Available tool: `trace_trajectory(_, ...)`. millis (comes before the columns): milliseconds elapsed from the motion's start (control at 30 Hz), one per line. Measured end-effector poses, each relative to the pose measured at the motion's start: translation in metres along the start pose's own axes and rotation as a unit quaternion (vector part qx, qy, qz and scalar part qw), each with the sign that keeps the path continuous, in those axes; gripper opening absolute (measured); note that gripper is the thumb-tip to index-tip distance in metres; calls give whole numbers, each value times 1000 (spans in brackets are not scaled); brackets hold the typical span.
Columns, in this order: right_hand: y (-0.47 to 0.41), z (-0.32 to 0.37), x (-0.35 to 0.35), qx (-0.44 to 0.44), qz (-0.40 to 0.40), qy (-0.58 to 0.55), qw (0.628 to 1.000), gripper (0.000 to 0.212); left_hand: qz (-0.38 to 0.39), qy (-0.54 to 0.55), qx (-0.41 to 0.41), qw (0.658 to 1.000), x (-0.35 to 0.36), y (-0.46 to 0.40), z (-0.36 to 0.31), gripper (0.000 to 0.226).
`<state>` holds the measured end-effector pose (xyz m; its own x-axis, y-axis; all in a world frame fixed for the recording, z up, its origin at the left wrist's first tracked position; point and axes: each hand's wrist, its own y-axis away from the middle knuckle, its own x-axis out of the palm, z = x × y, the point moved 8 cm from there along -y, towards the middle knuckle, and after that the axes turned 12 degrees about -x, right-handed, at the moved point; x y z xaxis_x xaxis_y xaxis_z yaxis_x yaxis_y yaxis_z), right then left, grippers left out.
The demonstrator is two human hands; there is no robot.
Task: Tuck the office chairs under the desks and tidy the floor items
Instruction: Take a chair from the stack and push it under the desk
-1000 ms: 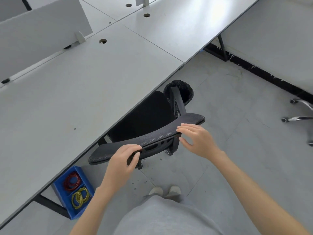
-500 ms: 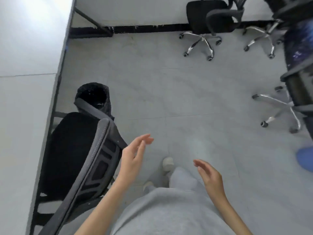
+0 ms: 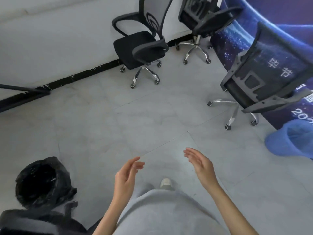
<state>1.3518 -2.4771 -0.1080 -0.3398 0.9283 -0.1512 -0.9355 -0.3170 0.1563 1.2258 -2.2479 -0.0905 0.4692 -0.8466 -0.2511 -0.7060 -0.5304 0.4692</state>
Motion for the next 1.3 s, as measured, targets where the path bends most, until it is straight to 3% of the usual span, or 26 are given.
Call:
trace_trajectory(267, -205, 38, -10, -29, -36, -21, 999, 24, -29, 3, -1, 1000, 15, -150, -73, 30)
trace_trajectory(467, -309, 23, -18, 32, -115, -16, 993, 25, 70, -7, 36, 997, 69, -319, -199, 35)
trace_trajectory(600, -359, 31, -32, 62, -180, -23, 981, 24, 149, -55, 107, 981, 125, -405, -314, 26)
trace_trajectory(800, -458, 30, -66, 83, -223, -18, 971, 32, 195, -59, 136, 969, 203, -511, -415, 33)
trace_trajectory(1000, -645, 42, -115, 64, -182, 4, 981, 30, 135, -51, 59, 988, 243, -626, -436, 31)
trace_trajectory(1133, -797, 97, -148, 1, -110, 16, 994, 23, 41, -6, -14, 999, 241, -690, -454, 33)
trace_trajectory(1300, -958, 166, -156, -62, -20, 27, 998, 21, -30, 23, -31, 999, 254, -756, -505, 30)
